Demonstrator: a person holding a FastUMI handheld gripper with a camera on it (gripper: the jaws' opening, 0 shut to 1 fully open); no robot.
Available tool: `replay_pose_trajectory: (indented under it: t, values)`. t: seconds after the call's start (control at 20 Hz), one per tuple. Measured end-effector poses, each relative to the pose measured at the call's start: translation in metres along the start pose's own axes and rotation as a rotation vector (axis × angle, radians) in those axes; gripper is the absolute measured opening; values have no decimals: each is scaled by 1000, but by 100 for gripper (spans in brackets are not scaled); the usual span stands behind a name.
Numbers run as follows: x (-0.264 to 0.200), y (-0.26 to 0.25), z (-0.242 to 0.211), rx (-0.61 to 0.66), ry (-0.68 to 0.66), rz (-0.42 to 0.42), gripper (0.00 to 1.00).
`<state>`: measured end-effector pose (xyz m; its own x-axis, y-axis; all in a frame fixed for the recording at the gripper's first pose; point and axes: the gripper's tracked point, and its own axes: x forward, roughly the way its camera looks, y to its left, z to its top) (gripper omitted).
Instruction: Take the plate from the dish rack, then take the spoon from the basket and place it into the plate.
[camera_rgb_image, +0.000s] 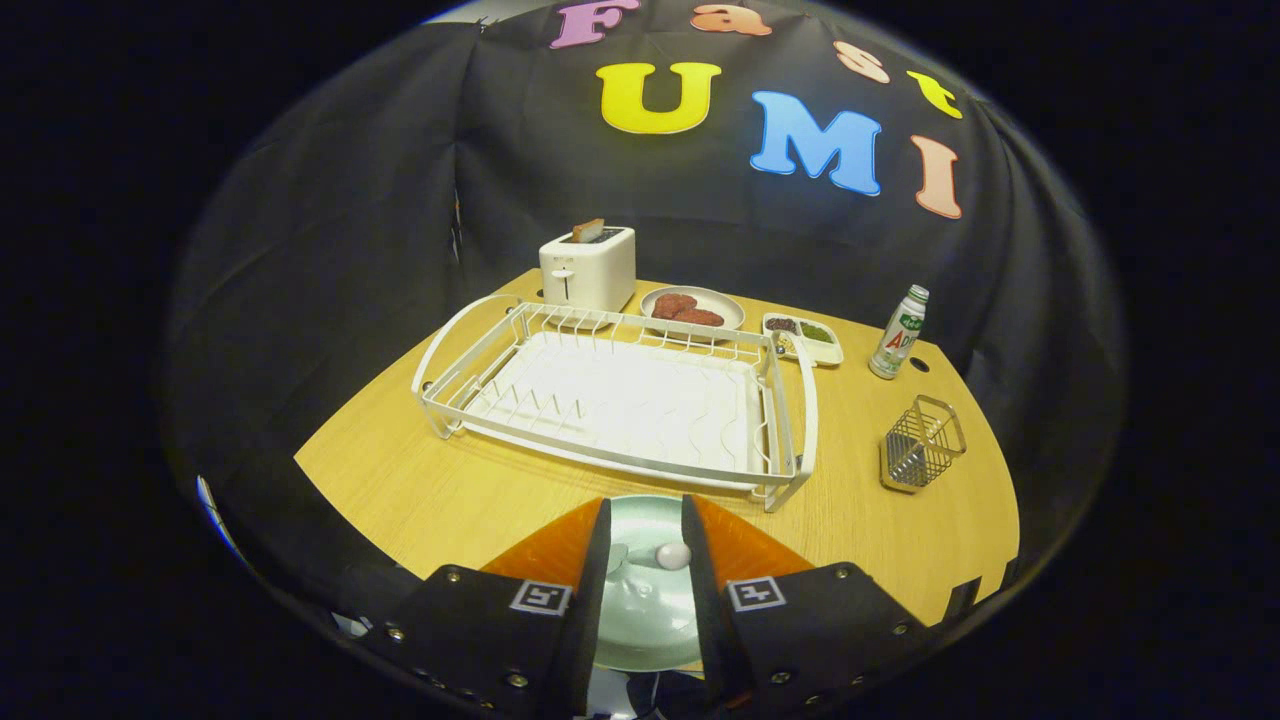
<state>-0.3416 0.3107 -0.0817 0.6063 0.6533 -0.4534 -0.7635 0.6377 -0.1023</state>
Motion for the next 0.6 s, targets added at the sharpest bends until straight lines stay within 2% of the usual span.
replay_pose_trajectory:
  t: [0.05,0.1,0.25,0.35,0.4,0.6]
  values:
    - [1,1,1,4,-5,1,43]
    - [1,0,3,5,-6,0,50]
    - [1,-2,4,-1,-10,-6,50]
    - [1,-4,4,-6,-14,-13,64]
    - [2,-3,5,-6,-14,-14,76]
    - [2,-1,8,-8,-24,0,79]
